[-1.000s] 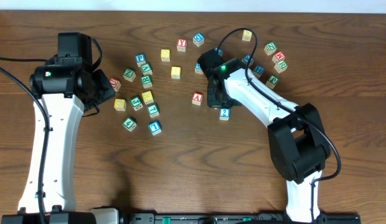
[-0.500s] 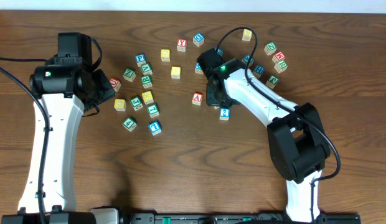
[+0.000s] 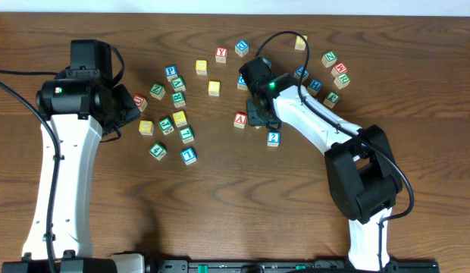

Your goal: Spell out AI2

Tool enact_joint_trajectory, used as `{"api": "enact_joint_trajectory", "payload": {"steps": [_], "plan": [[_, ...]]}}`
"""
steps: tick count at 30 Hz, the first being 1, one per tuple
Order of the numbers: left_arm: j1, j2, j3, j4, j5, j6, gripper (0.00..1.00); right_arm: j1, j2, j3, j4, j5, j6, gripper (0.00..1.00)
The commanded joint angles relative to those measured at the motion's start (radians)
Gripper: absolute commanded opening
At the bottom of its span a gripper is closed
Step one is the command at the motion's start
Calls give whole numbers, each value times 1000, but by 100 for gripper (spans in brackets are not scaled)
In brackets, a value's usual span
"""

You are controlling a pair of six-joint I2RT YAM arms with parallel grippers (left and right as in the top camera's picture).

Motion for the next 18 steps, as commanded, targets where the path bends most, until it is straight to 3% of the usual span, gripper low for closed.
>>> {"api": "enact_joint_trajectory", "payload": {"steps": [1,18], "plan": [[4,-9,3,-6,-6,9,49,4,14,-20,3,-42,-126,6],[4,-9,3,-6,-6,9,49,3,14,-20,24,-43,-443,12]]}}
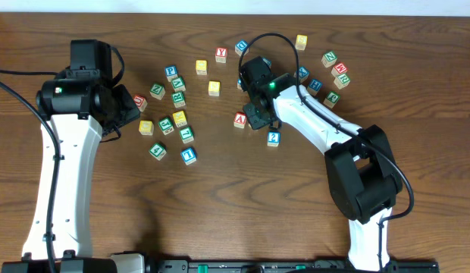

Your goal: Spell out AI2

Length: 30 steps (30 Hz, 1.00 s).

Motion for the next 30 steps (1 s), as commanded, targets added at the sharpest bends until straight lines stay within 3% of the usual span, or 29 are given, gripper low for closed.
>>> {"api": "enact_joint_trajectory", "payload": {"steps": [1,15,20,30], "plan": [[4,-9,3,-6,-6,9,49,4,14,-20,10,-18,-86,12],[4,-9,3,-6,-6,9,49,3,14,-20,58,-79,-138,17],[4,-9,3,-6,-6,9,49,4,14,-20,86,-76,-138,24],[4,-9,3,-6,-6,9,49,5,3,-14,97,-80,-121,25]]}}
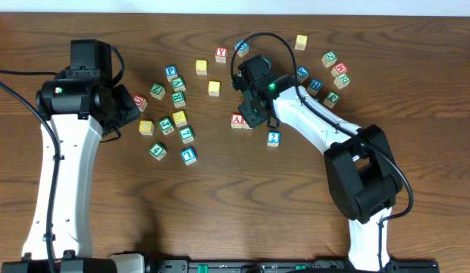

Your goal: Spell out AI2

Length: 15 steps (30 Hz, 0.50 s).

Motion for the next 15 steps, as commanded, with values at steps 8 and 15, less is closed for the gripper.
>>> {"api": "enact_joint_trajectory", "payload": {"steps": [8,15], "plan": [[4,-9,3,-6,-6,9,49,5,-53,17,30,-10,165,28],[4,-9,3,-6,-6,9,49,14,-43,2,65,10,434,8]]}}
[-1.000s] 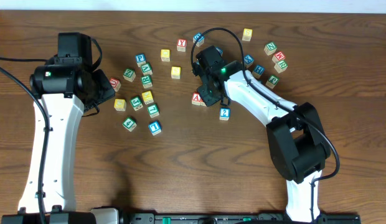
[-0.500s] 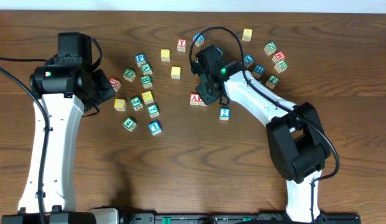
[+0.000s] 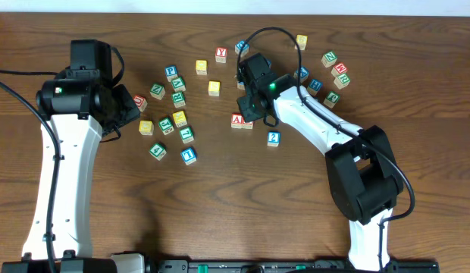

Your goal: Spell out AI2

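The red-letter A block (image 3: 236, 120) lies in the middle of the table. My right gripper (image 3: 249, 115) hangs right against the A block's right side. Its fingers are hidden under the wrist, so I cannot tell whether it is open or shut, or whether it holds a block. The blue 2 block (image 3: 274, 138) sits alone, lower right of the A. At the far left my left gripper (image 3: 127, 114) hovers just below a red-letter block (image 3: 139, 101); its jaws are not readable either.
Several letter blocks are scattered at centre left, among them a blue-faced block (image 3: 189, 155) and a yellow one (image 3: 214, 88). More blocks cluster at the upper right around (image 3: 332, 97). A black cable arcs over the right arm.
My right gripper has shifted a little to the left and up, staying against the A block. The A and 2 blocks and the left arm are where they were.
First my right gripper stood right of the A block, just above the 2, with a gap to the A. Then it was slightly closer. Later it touched the A's right side, and the A sat a little further left. It stays there now.
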Tool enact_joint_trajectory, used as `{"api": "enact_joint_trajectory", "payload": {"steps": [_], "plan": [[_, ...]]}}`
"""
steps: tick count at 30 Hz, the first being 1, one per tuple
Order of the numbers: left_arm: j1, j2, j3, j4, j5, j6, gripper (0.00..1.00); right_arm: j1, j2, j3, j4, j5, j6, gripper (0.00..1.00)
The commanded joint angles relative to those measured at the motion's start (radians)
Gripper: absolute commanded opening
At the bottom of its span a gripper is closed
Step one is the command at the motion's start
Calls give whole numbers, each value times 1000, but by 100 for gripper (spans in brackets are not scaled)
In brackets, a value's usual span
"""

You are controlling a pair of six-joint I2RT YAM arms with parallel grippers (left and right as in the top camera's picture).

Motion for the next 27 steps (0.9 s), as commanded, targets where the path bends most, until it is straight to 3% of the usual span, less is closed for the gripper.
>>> {"api": "enact_joint_trajectory", "payload": {"steps": [1,6,27], "plan": [[4,-9,3,-6,-6,9,49,13,-32,-5,26,9,194,6],[4,-9,3,-7,-6,9,49,17,-24,-42,68,46,287,1],[4,-4,3,-8,-6,9,49,37,-23,-91,155,15,225,3]]}}
